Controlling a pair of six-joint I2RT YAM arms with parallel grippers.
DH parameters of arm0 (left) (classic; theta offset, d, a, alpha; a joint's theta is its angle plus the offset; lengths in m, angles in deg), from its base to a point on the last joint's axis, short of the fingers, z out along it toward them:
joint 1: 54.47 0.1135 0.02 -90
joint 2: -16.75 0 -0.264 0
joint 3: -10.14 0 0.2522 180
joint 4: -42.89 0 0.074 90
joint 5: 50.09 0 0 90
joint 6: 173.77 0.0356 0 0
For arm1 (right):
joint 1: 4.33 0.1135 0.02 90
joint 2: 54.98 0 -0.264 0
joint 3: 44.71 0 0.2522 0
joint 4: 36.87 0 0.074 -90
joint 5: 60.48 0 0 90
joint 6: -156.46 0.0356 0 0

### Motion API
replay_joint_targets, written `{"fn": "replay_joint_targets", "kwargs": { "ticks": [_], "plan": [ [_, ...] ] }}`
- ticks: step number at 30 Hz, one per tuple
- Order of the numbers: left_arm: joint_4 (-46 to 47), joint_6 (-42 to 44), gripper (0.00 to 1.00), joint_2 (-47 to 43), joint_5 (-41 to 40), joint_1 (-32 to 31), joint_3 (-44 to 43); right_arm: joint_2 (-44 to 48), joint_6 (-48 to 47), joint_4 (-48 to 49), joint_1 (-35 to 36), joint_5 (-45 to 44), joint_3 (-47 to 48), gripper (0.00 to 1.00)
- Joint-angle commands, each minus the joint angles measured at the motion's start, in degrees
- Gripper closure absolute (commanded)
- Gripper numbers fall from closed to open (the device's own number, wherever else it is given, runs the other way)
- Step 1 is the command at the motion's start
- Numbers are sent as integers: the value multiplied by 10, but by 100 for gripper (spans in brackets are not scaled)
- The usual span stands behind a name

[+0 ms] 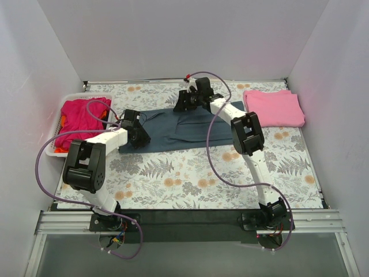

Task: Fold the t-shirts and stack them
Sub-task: Fold the tshirt

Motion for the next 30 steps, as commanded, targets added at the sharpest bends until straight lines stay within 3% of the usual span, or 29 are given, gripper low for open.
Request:
{"fn": "replay_joint_targets", "kwargs": {
  "ticks": [1,4,8,12,16,22,30],
  "plan": [
    [-34,5,63,0,0,-1,19,8,27,34,-39,-14,24,47],
    [-36,17,62,-3,-6,-1,-2,61,21,34,-59,-2,-20,47],
    [-37,44,59,4,-28,-1,-66,201,-1,34,-76,-13,-146,47],
    [-39,57,59,68,-35,-1,-173,314,-10,33,-87,-26,-311,47],
    [-42,59,59,121,-27,-1,-238,415,-8,34,-90,-28,-416,47],
    [-39,54,57,181,-25,-1,-291,505,0,31,-91,-14,-540,47],
    [-19,57,56,242,-49,-1,-336,549,2,30,-91,-6,-611,47]
  ]
}}
